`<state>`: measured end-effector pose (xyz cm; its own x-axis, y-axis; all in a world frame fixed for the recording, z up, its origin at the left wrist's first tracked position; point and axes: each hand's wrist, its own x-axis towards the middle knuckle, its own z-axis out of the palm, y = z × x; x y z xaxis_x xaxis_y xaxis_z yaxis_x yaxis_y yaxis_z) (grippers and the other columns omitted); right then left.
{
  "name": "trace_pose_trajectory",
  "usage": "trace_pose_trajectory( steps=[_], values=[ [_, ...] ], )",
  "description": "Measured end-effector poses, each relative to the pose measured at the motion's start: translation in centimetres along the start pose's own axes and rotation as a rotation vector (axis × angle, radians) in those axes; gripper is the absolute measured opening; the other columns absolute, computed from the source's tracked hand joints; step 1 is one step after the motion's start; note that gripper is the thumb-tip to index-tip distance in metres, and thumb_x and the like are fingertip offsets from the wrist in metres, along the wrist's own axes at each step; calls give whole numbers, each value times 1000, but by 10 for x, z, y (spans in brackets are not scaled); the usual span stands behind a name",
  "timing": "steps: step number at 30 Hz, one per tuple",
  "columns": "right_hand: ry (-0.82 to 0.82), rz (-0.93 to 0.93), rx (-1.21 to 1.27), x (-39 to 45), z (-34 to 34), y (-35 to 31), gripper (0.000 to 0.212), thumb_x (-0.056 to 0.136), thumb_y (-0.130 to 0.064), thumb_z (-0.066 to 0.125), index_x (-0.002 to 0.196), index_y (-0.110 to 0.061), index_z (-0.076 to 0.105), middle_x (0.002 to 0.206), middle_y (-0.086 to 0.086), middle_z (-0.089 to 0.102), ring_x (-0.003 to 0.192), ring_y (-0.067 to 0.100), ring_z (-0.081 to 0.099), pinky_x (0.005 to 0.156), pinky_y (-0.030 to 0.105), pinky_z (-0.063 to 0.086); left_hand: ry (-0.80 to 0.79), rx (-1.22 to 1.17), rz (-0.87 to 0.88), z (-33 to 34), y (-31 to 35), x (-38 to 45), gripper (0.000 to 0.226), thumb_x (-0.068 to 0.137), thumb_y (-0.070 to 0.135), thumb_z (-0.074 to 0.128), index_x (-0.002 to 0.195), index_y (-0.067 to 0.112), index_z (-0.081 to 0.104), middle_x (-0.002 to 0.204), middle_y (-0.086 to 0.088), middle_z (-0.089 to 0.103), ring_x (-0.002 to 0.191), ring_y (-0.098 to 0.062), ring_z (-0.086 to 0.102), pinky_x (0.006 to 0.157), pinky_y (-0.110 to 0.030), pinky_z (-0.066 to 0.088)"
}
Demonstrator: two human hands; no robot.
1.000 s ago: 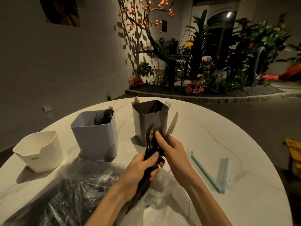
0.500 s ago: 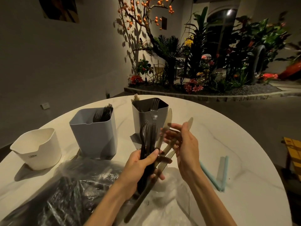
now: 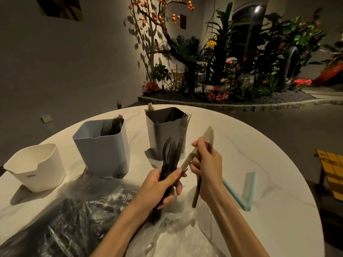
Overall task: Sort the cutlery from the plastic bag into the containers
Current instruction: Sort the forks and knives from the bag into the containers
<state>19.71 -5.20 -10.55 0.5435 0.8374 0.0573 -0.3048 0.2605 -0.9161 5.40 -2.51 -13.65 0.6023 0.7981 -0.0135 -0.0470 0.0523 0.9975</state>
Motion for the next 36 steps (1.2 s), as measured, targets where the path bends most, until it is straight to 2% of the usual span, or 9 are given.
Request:
trace_pose_trajectory(
  steps=[6,9,13,18,23,26,30,33,36],
  values=[
    [204,-6,126,12,-28,-26,38,104,-40,50,75,-18,60,61,-6,45,53,7,41,49,19,38,67,-220,-71,-2,0,8,38,86,40,63,89,2,60,56,-6,40,31,-10,33,32,-18,22],
    [14,122,87,8,-22,-19,39,106,-38,45,79,-12,55,65,-1,56,58,13,55,56,25,51,183,-343,-55,-3,2,8,32,89,40,63,87,8,57,61,-2,43,40,-10,35,36,-20,27],
    [-344,202,-225,-9,-2,-2,42,95,-52,59,85,-11,59,57,-3,43,45,8,36,43,19,32,393,-314,-3,-1,5,4,26,94,36,62,87,11,60,70,-1,54,53,-9,40,43,-20,33],
    [-496,48,-583,-25,12,13,32,83,-51,78,90,-19,74,66,-7,64,49,-1,50,49,11,37,492,-384,-63,2,5,5,35,90,42,69,105,11,66,89,-4,74,82,-20,64,79,-36,50],
    [-370,-18,-508,-20,7,6,23,96,-27,66,85,-7,70,55,-10,56,49,2,50,48,10,38,342,-370,28,0,9,1,28,100,32,55,102,14,76,102,-7,77,96,-19,73,77,-36,56],
    [-206,77,-248,-8,-1,0,31,105,-27,51,79,-9,55,60,-2,48,52,10,43,46,18,37,296,-294,12,-3,8,-1,26,100,27,58,108,9,74,86,-10,72,68,-19,66,56,-25,49],
    [-195,141,-37,-4,-4,-6,37,109,-30,37,91,-3,54,69,9,61,50,15,57,46,24,50,156,-232,-75,-3,6,-4,22,94,30,66,103,13,77,70,-9,59,40,-12,36,40,-22,22],
    [-194,116,-47,-5,-5,-5,33,105,-38,46,92,-8,52,60,-1,42,44,8,34,40,18,32,47,-142,-107,-3,7,-8,25,90,35,69,107,19,78,69,-10,63,39,-10,33,44,-26,17],
    [-83,23,-189,-5,-2,-5,34,92,-45,67,103,-13,60,54,-6,39,45,6,35,44,18,34,10,-111,-130,-4,7,-8,30,84,40,74,105,19,78,71,-13,65,39,-11,32,47,-29,18]
  ],
)
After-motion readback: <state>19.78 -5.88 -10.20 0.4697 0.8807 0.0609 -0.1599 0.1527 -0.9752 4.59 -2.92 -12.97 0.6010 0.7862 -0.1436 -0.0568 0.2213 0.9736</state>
